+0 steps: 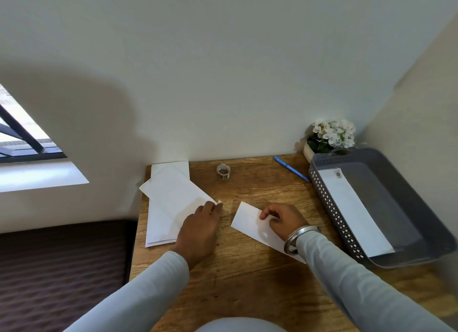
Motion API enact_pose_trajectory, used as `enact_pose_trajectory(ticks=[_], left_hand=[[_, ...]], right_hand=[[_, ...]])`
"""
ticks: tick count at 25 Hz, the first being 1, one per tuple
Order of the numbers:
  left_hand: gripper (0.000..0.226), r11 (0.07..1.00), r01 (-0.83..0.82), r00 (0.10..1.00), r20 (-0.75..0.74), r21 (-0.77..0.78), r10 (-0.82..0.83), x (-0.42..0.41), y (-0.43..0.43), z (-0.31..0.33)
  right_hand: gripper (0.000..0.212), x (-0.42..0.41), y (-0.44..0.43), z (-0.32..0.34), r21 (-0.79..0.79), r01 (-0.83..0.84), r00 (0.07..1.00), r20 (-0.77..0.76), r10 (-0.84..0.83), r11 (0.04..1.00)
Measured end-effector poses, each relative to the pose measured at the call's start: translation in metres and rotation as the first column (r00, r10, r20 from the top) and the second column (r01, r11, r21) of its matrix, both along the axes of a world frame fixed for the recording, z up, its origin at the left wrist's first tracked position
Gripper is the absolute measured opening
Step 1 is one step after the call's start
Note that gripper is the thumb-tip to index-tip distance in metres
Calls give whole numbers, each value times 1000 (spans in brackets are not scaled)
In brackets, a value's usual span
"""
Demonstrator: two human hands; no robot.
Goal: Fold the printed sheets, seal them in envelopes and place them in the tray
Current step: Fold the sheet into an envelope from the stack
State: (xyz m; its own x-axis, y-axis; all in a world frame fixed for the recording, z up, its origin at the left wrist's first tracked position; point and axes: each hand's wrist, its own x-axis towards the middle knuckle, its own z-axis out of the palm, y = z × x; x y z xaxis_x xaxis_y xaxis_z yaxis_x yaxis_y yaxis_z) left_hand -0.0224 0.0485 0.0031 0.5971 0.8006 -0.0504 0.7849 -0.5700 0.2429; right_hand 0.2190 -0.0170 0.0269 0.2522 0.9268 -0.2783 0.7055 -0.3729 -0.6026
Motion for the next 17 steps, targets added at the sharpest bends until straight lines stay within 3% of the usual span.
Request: enact_pose_trajectory(ticks=[3,6,13,17], left_hand=[[55,989,-111,977,171,-94,126,-3,-1,5],[22,974,-174,931,298,-143,210,-6,0,8],[37,956,-204,908,325,-212,266,0,6,4],[24,967,-189,907,347,-172,239,14,8,3]], right_hand=[[33,-1,1,-1,7,16,999,-32,-15,1000],[26,0,2,-1,51,40,997,-68,-36,998],[33,-3,5,3,109,137,978,-175,-117,985],[31,-4,9,14,130,173,970,-197,-145,976]])
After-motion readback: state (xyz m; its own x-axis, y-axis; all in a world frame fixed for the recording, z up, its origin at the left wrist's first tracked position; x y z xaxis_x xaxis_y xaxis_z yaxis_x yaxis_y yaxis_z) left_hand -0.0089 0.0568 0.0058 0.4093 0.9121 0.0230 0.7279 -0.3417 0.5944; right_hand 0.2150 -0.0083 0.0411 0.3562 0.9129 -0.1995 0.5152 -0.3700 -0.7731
